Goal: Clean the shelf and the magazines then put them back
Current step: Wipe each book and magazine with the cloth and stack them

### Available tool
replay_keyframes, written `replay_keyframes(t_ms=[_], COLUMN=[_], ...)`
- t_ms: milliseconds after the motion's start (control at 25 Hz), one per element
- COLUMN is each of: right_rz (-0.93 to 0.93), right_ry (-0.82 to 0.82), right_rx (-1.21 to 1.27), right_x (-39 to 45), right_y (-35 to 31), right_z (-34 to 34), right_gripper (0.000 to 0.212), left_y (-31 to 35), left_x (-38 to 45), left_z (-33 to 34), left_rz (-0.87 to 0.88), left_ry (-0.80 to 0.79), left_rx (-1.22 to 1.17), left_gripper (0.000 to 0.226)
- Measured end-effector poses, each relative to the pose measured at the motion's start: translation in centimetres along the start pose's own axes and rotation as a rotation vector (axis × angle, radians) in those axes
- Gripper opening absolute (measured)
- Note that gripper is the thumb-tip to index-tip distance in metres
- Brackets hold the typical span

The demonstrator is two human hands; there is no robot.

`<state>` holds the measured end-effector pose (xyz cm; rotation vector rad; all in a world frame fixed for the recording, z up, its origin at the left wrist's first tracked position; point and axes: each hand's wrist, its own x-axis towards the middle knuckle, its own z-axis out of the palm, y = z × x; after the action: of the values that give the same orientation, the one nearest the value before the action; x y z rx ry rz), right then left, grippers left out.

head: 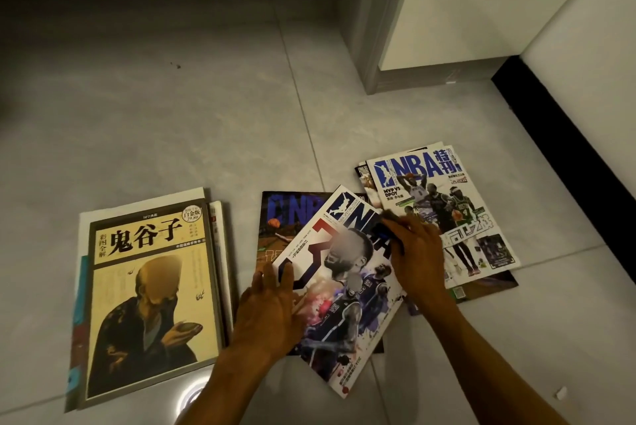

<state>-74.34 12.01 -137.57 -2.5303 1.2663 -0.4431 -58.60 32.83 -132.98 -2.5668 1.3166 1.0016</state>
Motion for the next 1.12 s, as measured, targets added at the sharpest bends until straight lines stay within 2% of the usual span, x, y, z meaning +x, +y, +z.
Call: replay_keyframes(t_ms=[80,120,200,320,360,400,440,520,600,680,800,920,1000,1080,1120], right_rz=[0.160,0.183,0.091,-0.210,-0.282,-0.273,-0.175,0.138,0.380,0.617,0.853,0.945,1.026,1.101,1.088], right_ry=[0.107,0.100,-0.037,-0.313,-0.381,-0.437,-0.421,-0.392,-0.405,-0.341,-0.185,-0.061,-0.130,-0.376,-0.486], right_rx=[0.009,-0.002,-0.024,0.116,0.158,0.221,0.269,0.383,0.527,0.665,0.819,0.884,0.941,1.073,1.158], right_x=[-4.3,-6.8,-11.8,-16.9,-17.4,-17.3,-16.9,-16.3,-15.1,-13.1,-10.9,-12.0,-12.8,-12.6,-12.0], right_y=[0.9,0.4,-2.1,-6.7,-7.6,-8.3,-8.7,-8.9,-8.4,-7.8,-6.1,-5.0,-6.0,-8.5,-10.0], right_z=[-0.6,-0.5,0.0,0.7,0.5,0.0,-0.7,-1.8,-2.6,-3.8,-6.0,-7.5,-7.4,-7.2,-7.3], right_gripper=[0.049,0.052,0.064,0.080,0.079,0.070,0.058,0.039,0.034,0.031,0.035,0.041,0.031,0.017,0.018], left_y=[0.0,0.3,0.8,0.8,0.5,-0.2,-0.9,-1.7,-1.2,-0.4,-0.2,-0.4,-0.2,0.1,0.5], left_x=[0.3,0.3,0.1,-0.3,-0.4,-0.4,-0.4,-1.1,-2.6,-3.5,-3.6,-3.4,-3.2,-3.0,-3.0], left_z=[0.4,0.6,1.0,1.1,0.6,0.1,-0.5,-0.9,-0.5,-0.2,-0.7,-1.7,-2.6,-3.0,-2.9], left_rz=[-0.011,-0.022,-0.059,-0.082,-0.115,-0.154,-0.195,-0.222,-0.178,-0.163,-0.192,-0.255,-0.344,-0.429,-0.444], left_ry=[0.030,0.041,0.046,0.160,0.216,0.236,0.199,0.004,-0.102,-0.050,0.113,0.307,0.390,0.401,0.387], left_rx=[0.020,0.031,0.037,-0.078,-0.158,-0.306,-0.519,-0.868,-0.893,-0.992,-1.194,-1.400,-1.608,-1.745,-1.762], left_gripper=[0.087,0.087,0.087,0.087,0.084,0.076,0.063,0.036,0.030,0.029,0.030,0.029,0.026,0.025,0.025])
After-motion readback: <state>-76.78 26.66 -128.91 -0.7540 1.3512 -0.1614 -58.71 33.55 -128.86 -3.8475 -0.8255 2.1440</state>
